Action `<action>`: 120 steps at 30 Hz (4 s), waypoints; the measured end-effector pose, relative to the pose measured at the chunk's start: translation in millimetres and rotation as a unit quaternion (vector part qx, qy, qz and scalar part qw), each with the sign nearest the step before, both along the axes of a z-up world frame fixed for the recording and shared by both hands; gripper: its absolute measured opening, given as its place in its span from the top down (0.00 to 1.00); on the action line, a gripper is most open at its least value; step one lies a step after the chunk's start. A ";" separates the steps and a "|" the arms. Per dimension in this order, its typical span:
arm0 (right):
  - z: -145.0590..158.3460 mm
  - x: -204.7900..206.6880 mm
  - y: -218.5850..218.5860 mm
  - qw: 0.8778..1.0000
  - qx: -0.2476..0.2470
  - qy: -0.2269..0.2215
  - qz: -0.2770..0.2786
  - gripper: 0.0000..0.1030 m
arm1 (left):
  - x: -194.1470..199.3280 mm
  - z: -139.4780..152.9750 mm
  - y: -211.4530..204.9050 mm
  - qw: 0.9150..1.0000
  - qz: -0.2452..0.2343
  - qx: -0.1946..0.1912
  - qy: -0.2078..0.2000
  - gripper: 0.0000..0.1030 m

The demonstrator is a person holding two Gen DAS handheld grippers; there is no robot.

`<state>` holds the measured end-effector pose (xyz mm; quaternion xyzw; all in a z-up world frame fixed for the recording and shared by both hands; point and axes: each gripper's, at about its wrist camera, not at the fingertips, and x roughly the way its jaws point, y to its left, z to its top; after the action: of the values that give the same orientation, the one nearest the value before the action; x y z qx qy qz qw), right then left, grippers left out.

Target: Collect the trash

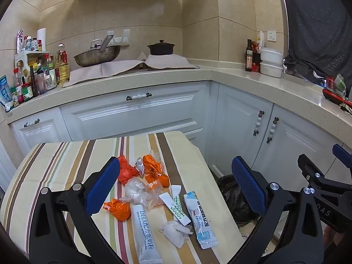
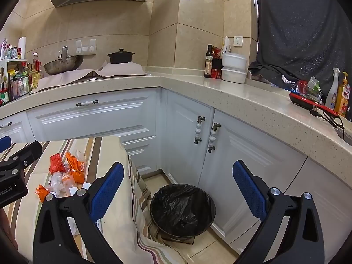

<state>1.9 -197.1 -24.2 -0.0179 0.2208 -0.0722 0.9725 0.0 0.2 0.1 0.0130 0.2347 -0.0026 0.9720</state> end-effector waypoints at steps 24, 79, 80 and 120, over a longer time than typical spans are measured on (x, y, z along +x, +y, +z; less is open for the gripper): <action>3.7 -1.9 1.9 1.000 -0.002 -0.003 0.001 0.06 | 0.6 0.4 2.0 1.000 0.000 -0.006 0.003 0.04; 2.0 -2.2 6.2 1.000 -0.004 -0.004 0.002 0.06 | -1.3 -11.2 1.7 1.000 0.000 -0.009 0.008 0.04; 2.0 -2.1 6.4 1.000 -0.004 -0.004 0.002 0.06 | -0.6 -11.8 1.2 1.000 0.000 -0.010 0.008 0.04; -129.4 20.9 110.9 0.977 0.019 0.122 0.171 0.46 | -15.3 -139.0 100.6 0.986 0.085 -0.022 0.145 0.24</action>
<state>22.8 -86.2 -153.6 -0.0454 0.3328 0.1023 0.9363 -15.3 100.8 -138.9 -0.0288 0.3732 0.0727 0.9245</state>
